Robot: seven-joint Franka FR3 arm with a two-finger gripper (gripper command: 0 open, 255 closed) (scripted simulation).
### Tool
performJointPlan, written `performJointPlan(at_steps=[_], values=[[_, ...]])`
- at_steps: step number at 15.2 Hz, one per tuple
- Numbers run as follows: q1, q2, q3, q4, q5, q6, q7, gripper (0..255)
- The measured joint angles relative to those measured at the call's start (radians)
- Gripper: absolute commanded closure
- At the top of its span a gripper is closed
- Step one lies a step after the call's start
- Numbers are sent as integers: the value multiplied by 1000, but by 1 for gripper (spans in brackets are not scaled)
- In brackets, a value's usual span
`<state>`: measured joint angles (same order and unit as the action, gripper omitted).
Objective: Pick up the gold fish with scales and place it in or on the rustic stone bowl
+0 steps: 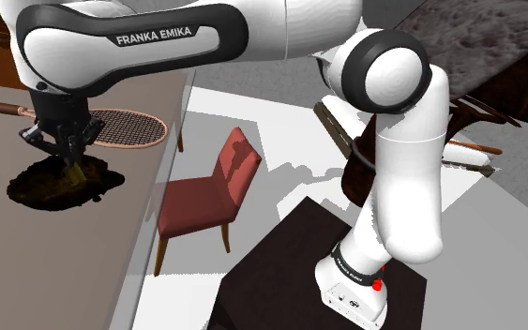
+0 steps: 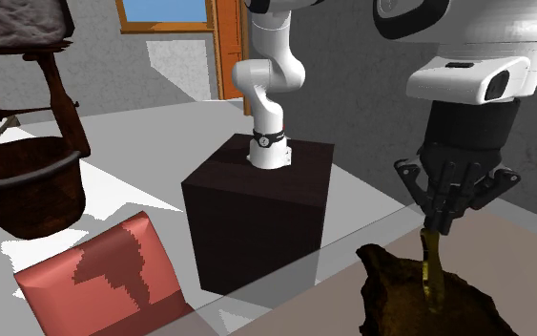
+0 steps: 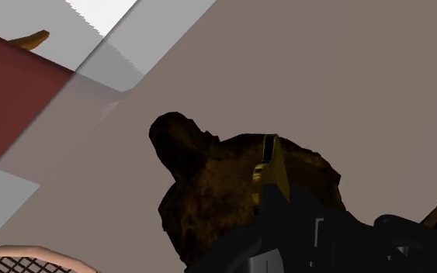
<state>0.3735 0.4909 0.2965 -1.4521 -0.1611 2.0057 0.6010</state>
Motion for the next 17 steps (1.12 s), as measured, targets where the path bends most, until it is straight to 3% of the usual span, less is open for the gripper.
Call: performJointPlan(at_steps=[10, 11, 17], values=[[0, 16, -4, -37, -7, 53, 4, 255], [-1, 16, -4, -37, -7, 53, 4, 0], [-1, 16, -4, -37, -7, 53, 4, 0]])
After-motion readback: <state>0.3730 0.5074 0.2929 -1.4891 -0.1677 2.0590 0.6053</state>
